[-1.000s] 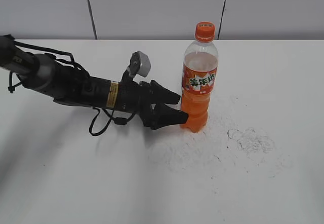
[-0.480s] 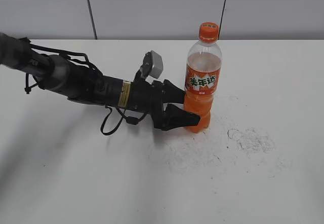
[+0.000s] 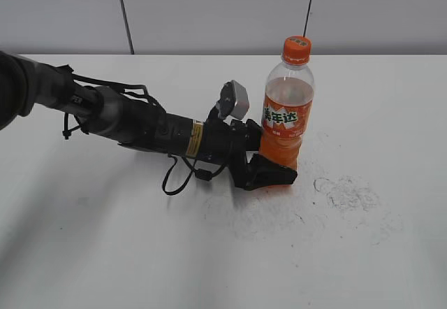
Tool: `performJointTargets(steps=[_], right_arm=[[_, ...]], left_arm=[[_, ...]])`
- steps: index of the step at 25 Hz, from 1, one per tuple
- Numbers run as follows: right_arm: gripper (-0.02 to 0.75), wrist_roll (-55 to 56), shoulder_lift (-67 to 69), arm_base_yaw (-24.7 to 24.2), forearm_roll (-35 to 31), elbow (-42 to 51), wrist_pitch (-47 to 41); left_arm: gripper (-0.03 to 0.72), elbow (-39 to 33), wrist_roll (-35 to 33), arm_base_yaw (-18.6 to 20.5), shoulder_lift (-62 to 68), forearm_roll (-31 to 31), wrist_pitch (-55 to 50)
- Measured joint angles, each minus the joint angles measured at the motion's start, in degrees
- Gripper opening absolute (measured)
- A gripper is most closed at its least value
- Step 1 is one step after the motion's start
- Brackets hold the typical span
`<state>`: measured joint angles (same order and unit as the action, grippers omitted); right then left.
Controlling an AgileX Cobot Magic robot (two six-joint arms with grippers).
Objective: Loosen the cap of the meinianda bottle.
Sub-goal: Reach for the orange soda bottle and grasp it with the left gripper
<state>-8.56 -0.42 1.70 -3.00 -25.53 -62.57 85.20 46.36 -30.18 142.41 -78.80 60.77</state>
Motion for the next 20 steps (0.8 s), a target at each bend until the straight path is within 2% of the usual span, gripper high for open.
performJointTargets(steps=[7, 14, 20], right_arm=[[0.493, 0.0, 0.0, 0.0, 0.0, 0.0, 0.0], [0.493, 0.0, 0.0, 0.0, 0.0, 0.0, 0.0], [0.493, 0.0, 0.0, 0.0, 0.0, 0.0, 0.0]], left_arm=[[0.675, 0.1, 0.0, -1.0, 0.0, 1.2, -1.9], [0.568, 0.1, -0.1, -1.1, 0.0, 1.6, -2.2], [0.563, 0.1, -0.3, -1.1, 0.0, 1.6, -2.2]])
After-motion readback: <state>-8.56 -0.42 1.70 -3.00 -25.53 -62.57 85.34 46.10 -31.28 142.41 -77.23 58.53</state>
